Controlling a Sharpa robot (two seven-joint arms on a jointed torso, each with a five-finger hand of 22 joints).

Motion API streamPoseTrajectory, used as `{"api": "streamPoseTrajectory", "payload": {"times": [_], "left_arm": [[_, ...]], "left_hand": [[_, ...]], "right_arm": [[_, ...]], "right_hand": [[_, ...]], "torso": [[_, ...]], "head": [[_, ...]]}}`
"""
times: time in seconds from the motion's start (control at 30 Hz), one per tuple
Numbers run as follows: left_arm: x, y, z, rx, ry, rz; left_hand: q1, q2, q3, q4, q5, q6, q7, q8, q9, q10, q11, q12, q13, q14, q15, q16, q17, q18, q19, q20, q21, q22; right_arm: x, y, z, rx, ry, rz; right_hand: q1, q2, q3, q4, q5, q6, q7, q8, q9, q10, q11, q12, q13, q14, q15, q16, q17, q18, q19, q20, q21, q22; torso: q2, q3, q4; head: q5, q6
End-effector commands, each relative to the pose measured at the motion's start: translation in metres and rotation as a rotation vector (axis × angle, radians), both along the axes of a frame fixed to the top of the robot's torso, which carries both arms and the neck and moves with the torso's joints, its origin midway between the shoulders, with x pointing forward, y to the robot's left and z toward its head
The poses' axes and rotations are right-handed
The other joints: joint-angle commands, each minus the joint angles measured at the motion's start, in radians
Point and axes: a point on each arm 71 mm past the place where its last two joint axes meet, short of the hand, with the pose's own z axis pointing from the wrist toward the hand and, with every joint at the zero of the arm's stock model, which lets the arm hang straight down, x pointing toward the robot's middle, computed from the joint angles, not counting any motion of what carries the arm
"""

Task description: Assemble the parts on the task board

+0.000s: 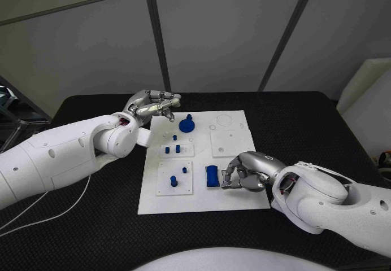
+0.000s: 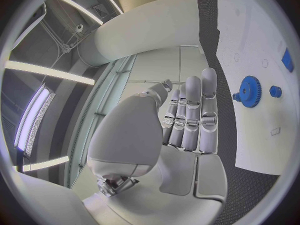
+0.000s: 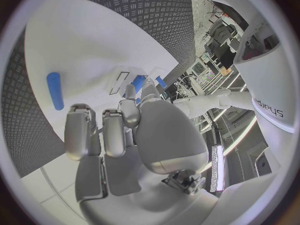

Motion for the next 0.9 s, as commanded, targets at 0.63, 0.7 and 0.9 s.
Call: {"api": "streamPoseTrajectory", "payload": {"times": [0.63, 0.7, 0.9], "left_arm": [[-0.001, 0.002, -0.001, 0.005, 0.0, -0.002], [-0.001, 0.003, -0.001, 0.006, 0.0, 0.0], [-0.001, 0.004, -0.002, 0.006, 0.001, 0.001]], "left_hand": [[-0.008, -0.002, -0.006, 0.002, 0.001, -0.007, 0.002, -0.003, -0.001, -0.01, 0.0, 0.007, -0.001, -0.005, 0.001, 0.007, -0.001, -0.017, 0.001, 0.002, -0.007, -0.002], [-0.007, -0.002, -0.006, 0.001, 0.001, -0.008, 0.002, -0.003, -0.001, -0.01, 0.0, 0.007, -0.001, -0.005, 0.001, 0.007, -0.002, -0.017, 0.002, 0.002, -0.007, -0.002], [-0.007, -0.002, -0.006, 0.001, 0.002, -0.008, 0.003, -0.003, -0.001, -0.011, 0.001, 0.007, -0.001, -0.005, 0.001, 0.008, -0.002, -0.017, 0.002, 0.002, -0.007, -0.002]], "right_arm": [[0.02, -0.082, 0.025, -0.051, -0.083, -0.263], [0.02, -0.084, 0.025, -0.059, -0.089, -0.283], [0.019, -0.088, 0.024, -0.082, -0.084, -0.309]], "right_hand": [[0.005, 0.013, -0.002, 0.053, 0.114, 0.041, 0.019, -0.16, -0.084, 0.001, 0.025, -0.009, 0.006, 0.064, 0.025, 0.003, 0.033, 0.006, 0.005, 0.022, 0.003, 0.128], [0.0, 0.008, -0.006, 0.061, 0.121, 0.052, 0.016, -0.163, -0.087, 0.002, 0.023, -0.01, 0.005, 0.064, 0.023, 0.003, 0.033, 0.006, 0.006, 0.021, 0.003, 0.129], [-0.021, -0.006, -0.018, 0.072, 0.136, 0.062, 0.015, -0.17, -0.091, 0.0, 0.022, -0.018, 0.0, 0.063, 0.022, -0.001, 0.028, 0.006, 0.005, 0.02, 0.002, 0.128]], "torso": [[-0.001, -0.0013, 0.0], [0.001, 0.0006, -0.0035], [0.0, -0.0008, -0.0043]], "head": [[-0.053, 0.012], [-0.063, 0.013], [-0.083, 0.013]]}}
